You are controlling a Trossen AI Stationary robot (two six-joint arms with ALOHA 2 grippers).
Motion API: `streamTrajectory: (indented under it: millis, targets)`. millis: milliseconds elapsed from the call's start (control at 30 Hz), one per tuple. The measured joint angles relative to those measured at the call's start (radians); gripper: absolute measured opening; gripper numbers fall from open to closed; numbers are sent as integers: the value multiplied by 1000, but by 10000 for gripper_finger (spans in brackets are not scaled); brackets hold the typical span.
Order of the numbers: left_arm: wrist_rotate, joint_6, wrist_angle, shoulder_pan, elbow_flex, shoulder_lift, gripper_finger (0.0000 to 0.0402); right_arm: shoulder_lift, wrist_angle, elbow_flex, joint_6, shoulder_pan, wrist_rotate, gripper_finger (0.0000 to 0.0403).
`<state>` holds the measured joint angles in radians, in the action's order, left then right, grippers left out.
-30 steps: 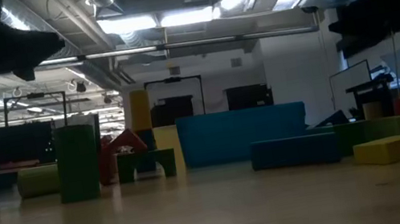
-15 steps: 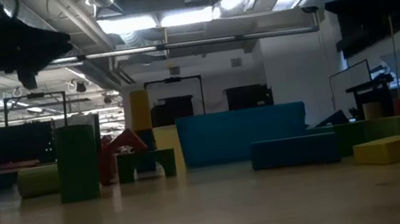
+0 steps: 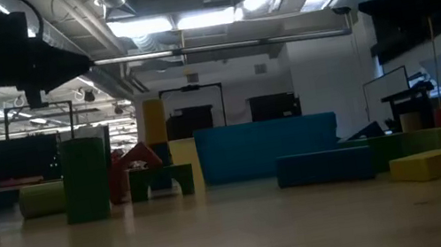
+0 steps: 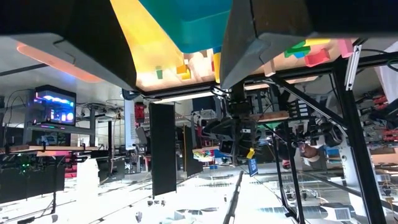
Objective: Sort blocks by size
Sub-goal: Put the yellow cylinder block into the orange bin
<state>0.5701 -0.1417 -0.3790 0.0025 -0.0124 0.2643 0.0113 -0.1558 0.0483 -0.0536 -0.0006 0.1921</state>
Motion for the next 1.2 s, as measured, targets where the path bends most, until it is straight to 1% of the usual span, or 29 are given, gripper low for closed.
streamTrajectory:
  millis: [67, 133, 300, 433, 567, 633, 767, 967, 1067, 1200]
  targets:
    - [-1, -42, 0, 8, 0, 17, 114, 0, 0, 0, 0, 0, 0, 232]
    - [-14, -90, -1, 14, 0, 45, 135, 0, 0, 0, 0, 0, 0, 232]
    - [-96, -132, -33, 13, 0, 126, 192, 0, 0, 0, 0, 0, 0, 232]
    - [-142, -135, -78, 12, -1, 202, 217, 0, 0, 0, 9, 0, 21, 232]
    - [-228, -113, -79, 10, -1, 272, 223, 0, 0, 0, 9, 0, 34, 232]
    - [-254, -113, -79, 10, -1, 306, 223, 0, 0, 1, 9, 0, 34, 232]
    - [-254, -113, -95, 10, -1, 375, 223, 0, 0, 1, 9, 0, 34, 232]
    - [-311, -78, -254, 0, -3, 494, 224, 0, 0, 1, 9, 0, 34, 232]
    - [-314, -54, -258, -22, -22, 561, 224, 0, 0, 1, 9, 0, 34, 232]
    - [-314, -7, -259, -46, -78, 663, 224, 0, 0, 1, 9, 0, 34, 232]
